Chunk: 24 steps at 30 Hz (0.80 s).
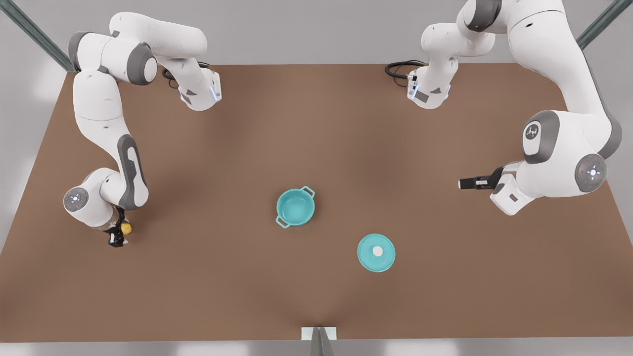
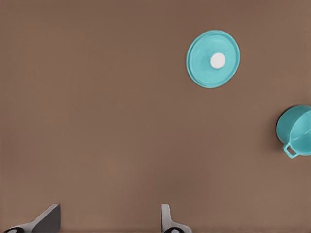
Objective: Open the pot lid and put the potato into the pot
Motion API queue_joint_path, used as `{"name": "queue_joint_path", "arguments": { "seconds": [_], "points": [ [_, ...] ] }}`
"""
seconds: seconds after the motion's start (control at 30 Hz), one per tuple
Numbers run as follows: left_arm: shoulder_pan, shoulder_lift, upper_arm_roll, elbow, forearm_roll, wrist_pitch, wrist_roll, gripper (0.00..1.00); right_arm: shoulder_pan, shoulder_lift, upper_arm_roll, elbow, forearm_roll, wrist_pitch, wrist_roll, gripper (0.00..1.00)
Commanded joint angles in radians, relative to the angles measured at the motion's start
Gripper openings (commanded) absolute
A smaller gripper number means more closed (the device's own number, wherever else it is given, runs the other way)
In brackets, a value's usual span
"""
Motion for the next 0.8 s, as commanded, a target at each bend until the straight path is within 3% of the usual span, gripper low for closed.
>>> {"name": "queue_joint_path", "arguments": {
  "seconds": [0.0, 0.23, 0.43, 0.77],
  "points": [
    [0.0, -0.001, -0.001, 0.0, 0.002, -0.001, 0.044, 1.0, 0.0, 0.001, 0.0, 0.001, 0.0, 0.003, -0.003, 0.89],
    [0.0, 0.0, -0.001, 0.0, 0.004, -0.001, 0.044, 1.0, 0.0, 0.009, 0.0, 0.009, 0.002, 0.004, 0.0, 0.8],
    [-0.002, 0.0, -0.001, 0.0, 0.004, -0.001, 0.044, 1.0, 0.0, 0.01, 0.0, 0.011, 0.003, 0.004, 0.008, 0.52],
    [-0.002, 0.0, -0.001, 0.0, 0.005, -0.003, 0.044, 1.0, 0.003, -0.028, 0.008, 0.006, 0.014, -0.007, 0.008, 0.48]
  ]
}}
